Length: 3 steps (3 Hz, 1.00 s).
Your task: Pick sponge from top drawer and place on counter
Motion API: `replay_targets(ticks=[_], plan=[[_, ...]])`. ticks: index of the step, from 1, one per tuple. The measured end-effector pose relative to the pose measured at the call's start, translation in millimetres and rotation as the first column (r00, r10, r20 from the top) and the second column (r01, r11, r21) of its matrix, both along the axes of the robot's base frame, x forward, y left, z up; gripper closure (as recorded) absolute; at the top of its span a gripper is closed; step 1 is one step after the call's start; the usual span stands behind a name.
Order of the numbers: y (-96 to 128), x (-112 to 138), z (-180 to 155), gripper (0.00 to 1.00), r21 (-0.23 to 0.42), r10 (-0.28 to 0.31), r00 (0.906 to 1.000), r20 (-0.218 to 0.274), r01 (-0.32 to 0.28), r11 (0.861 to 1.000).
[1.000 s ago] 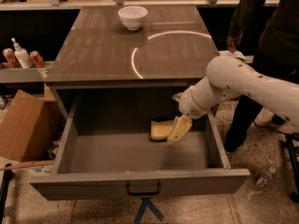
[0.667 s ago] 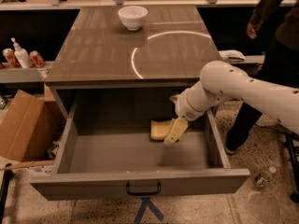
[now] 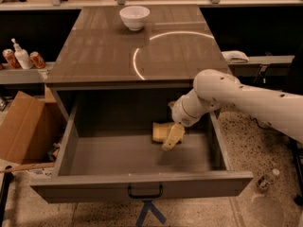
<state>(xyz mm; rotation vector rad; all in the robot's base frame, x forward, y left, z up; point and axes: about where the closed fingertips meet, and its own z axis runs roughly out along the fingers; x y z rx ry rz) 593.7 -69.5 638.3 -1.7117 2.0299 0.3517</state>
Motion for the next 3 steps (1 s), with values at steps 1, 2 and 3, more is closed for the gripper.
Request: replay_targets(ticks=[1,2,3], plan=[[6,0,-11,0.00,-0.021,0.003,1.0000,-0.004,-0.004,1.000],[7,0,-22,0.00,-0.044,0.004,1.0000,-0.007,-0.004,0.999],[7,5,-37,0.00,-0.066,0.004,0.9999,-0.014,-0.005,0.998]])
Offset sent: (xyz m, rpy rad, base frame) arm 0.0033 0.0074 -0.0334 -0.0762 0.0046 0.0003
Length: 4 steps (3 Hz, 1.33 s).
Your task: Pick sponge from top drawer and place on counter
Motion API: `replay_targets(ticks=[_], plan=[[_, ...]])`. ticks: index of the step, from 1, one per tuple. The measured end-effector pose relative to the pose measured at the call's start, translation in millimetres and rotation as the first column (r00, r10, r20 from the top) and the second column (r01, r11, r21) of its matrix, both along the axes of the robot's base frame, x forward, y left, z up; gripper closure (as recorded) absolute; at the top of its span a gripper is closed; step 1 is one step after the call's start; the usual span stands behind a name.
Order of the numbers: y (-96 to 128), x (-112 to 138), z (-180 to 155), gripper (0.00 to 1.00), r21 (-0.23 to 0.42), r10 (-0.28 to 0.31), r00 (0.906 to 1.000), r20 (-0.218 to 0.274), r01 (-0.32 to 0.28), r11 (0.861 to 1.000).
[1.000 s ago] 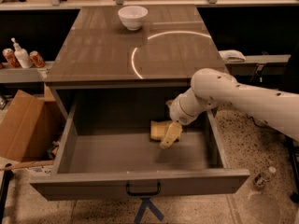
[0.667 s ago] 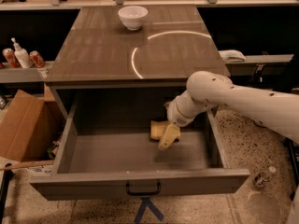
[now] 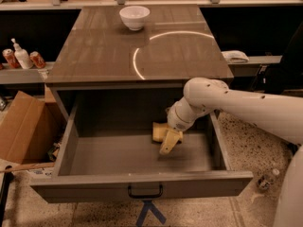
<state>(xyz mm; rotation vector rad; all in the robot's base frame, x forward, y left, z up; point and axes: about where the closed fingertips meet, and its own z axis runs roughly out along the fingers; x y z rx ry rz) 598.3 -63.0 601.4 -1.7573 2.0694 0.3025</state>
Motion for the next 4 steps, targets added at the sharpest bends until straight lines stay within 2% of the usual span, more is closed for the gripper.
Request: replay_targets(ticks=[1,4], plan=[[-2,2,-10,0.14,-0.014,-0.004,1.0000,-0.004,0.003,1.000],[-16,-1,19,0.84,0.007,-0.018,0.9967,0.079,0.018,1.000]])
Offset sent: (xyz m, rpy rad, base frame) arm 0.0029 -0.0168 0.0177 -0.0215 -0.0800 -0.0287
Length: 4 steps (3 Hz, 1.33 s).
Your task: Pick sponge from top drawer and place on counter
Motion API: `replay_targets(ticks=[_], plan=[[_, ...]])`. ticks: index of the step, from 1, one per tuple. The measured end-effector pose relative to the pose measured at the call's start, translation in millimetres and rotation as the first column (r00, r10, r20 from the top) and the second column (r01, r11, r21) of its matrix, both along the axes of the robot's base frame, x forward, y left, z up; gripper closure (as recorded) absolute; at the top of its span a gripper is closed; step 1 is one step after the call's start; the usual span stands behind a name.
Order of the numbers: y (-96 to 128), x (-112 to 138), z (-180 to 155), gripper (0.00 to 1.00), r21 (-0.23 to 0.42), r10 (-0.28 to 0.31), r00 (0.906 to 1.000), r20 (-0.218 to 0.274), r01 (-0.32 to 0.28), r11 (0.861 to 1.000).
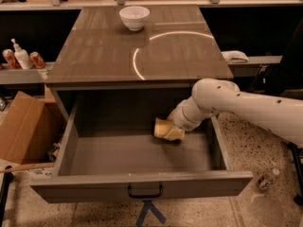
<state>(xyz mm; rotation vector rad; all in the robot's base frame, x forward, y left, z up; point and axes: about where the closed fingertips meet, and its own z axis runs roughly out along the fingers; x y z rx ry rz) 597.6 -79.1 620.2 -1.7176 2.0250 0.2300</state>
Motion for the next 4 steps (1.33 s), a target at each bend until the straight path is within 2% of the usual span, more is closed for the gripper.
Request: replay_targets(ticks=[1,2,3,4], plan=[[-4,-10,39,1.00,0.050,0.013,0.9971,0.075,-0.017,0.999],[-20,-32,98,1.00,0.117,0.032,0.9831,0.180,-0.054,0.992],[-38,-58,157,1.00,0.160,0.049,0.9589,0.280,-0.097,0.982],[-48,-62,155,1.00,0.157,0.043,0.9568,0.288,-0.092,0.983]])
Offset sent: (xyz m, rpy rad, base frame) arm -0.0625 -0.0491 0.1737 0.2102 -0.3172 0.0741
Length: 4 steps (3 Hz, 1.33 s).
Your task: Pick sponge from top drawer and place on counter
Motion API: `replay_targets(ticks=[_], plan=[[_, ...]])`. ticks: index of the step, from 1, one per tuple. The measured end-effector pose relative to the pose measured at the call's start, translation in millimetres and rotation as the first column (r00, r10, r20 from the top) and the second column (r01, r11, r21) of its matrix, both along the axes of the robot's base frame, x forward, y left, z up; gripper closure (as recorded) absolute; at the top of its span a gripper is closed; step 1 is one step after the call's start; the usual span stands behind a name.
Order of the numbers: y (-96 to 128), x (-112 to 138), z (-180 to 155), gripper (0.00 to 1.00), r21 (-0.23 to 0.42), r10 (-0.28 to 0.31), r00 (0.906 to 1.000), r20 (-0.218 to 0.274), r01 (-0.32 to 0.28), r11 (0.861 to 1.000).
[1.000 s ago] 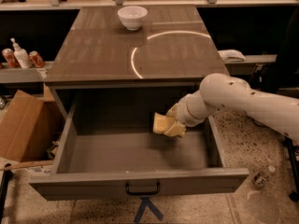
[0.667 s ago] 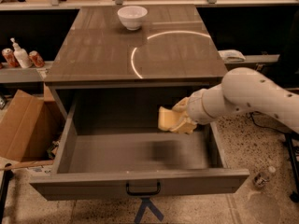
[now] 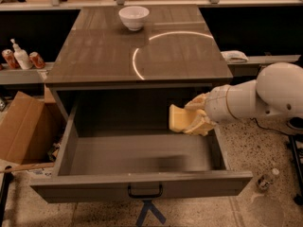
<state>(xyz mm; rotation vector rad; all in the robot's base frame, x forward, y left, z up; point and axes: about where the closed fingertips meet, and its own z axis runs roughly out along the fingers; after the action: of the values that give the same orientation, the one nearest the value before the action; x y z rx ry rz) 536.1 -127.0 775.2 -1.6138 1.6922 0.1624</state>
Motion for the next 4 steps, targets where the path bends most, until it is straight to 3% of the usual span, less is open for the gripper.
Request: replay_targets(ticks=[1,2,3,4], plan=[[0,1,2,1.00,0.017,0.007,1.0000,0.003,-0.007,1.000],[-13,12,36,1.00,0.017,0.005,0.9962,0.087,-0.006,1.000],[-19,43,82,1.00,0.034,0.009,0.9793,0.202,-0.016,0.999],[-16,81,117,1.00,0.040,0.002,0.9584,0.285,-0.014,0.999]])
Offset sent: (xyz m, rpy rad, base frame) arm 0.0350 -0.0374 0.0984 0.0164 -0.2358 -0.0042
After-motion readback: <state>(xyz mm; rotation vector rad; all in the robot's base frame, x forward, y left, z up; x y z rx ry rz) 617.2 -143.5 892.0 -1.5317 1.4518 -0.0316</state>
